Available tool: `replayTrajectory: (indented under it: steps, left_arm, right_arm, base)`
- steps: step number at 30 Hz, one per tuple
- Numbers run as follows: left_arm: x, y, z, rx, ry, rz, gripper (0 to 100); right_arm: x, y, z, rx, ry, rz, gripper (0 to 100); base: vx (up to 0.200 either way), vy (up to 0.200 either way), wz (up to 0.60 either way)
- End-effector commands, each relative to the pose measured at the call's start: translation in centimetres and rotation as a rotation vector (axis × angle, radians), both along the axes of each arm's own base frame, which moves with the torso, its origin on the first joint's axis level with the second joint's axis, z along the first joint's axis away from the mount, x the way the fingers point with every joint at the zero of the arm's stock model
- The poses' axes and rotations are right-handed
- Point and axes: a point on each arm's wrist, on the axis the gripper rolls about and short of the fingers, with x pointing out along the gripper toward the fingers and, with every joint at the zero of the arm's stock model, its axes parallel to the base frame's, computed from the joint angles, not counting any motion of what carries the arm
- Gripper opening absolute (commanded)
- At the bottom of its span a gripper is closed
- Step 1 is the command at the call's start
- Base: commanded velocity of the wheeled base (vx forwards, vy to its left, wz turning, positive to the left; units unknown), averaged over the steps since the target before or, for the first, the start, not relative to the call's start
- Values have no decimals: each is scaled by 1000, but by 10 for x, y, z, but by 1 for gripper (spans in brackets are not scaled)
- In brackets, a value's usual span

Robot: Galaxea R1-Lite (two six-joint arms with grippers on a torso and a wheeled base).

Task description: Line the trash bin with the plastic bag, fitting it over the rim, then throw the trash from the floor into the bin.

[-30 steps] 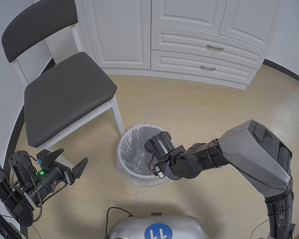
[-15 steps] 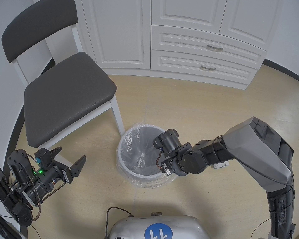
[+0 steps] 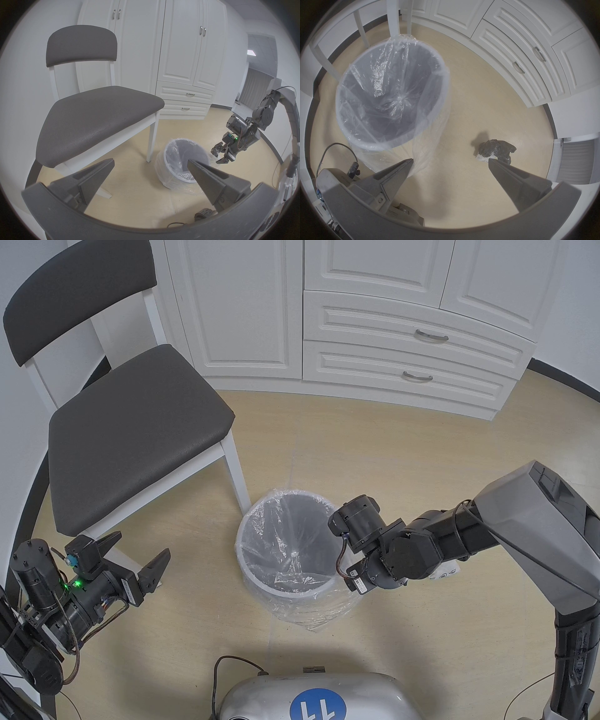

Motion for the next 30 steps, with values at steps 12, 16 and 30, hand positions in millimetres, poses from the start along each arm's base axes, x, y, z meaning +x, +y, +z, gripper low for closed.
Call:
replayTrajectory:
  steps: [12, 16, 30]
  left_arm:
    - [-1, 0, 2, -2, -12, 0, 100]
    - [-1, 0, 2, -2, -12, -1, 100]
    - [-1, 0, 3, -5, -16, -1, 100]
  right_arm:
    - [-7, 14, 32, 72, -74, 41, 100]
    - [-6, 10, 36, 71, -78, 35, 100]
    - [17, -4, -5, 31, -14, -29, 100]
  base:
    - [0, 0, 0]
    - [0, 0, 0]
    - [0, 0, 0]
